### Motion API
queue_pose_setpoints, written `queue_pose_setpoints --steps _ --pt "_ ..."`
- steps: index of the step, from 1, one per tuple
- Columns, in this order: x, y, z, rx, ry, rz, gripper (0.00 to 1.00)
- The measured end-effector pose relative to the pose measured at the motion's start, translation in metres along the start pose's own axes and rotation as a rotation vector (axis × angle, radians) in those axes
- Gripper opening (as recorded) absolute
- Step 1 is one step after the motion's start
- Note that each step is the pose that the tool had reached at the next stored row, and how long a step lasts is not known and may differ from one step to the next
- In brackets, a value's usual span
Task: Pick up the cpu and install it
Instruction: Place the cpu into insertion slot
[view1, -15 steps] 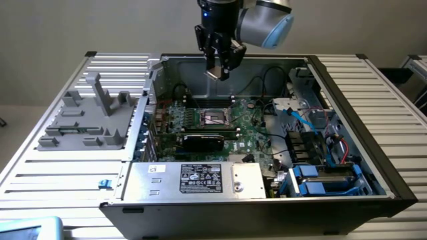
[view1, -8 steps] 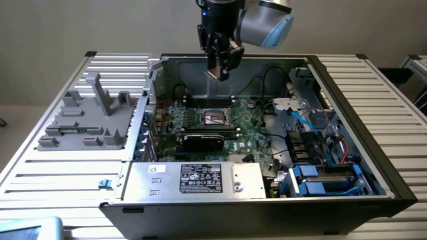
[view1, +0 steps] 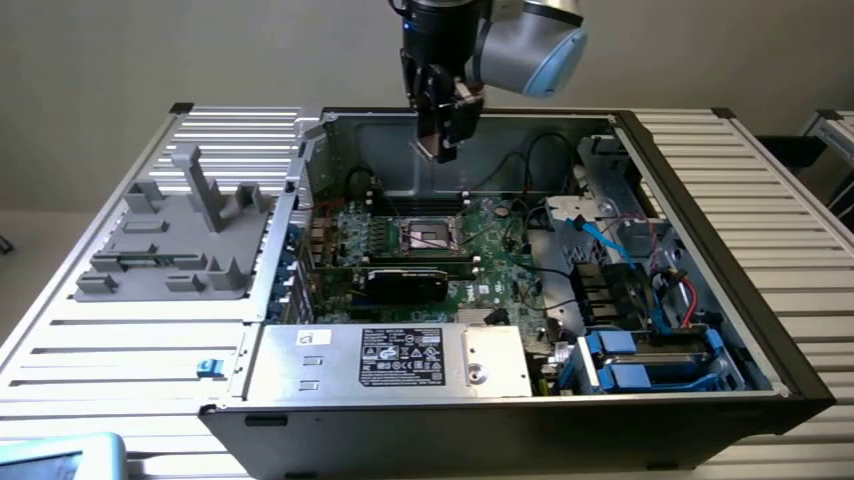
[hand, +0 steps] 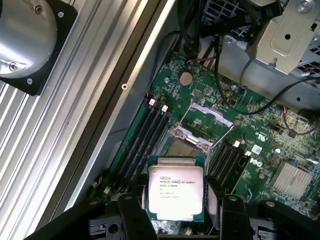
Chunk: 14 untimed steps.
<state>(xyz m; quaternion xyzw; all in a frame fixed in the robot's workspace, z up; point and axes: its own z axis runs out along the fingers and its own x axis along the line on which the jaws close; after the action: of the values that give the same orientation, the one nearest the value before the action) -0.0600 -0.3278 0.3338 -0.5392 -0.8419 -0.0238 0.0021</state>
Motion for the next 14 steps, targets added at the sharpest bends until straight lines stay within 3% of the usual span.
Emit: queue_pose_setpoints --steps 14 --pt "0.0000 0.0000 0.0003 -0.0068 -0.0086 0.229 0.56"
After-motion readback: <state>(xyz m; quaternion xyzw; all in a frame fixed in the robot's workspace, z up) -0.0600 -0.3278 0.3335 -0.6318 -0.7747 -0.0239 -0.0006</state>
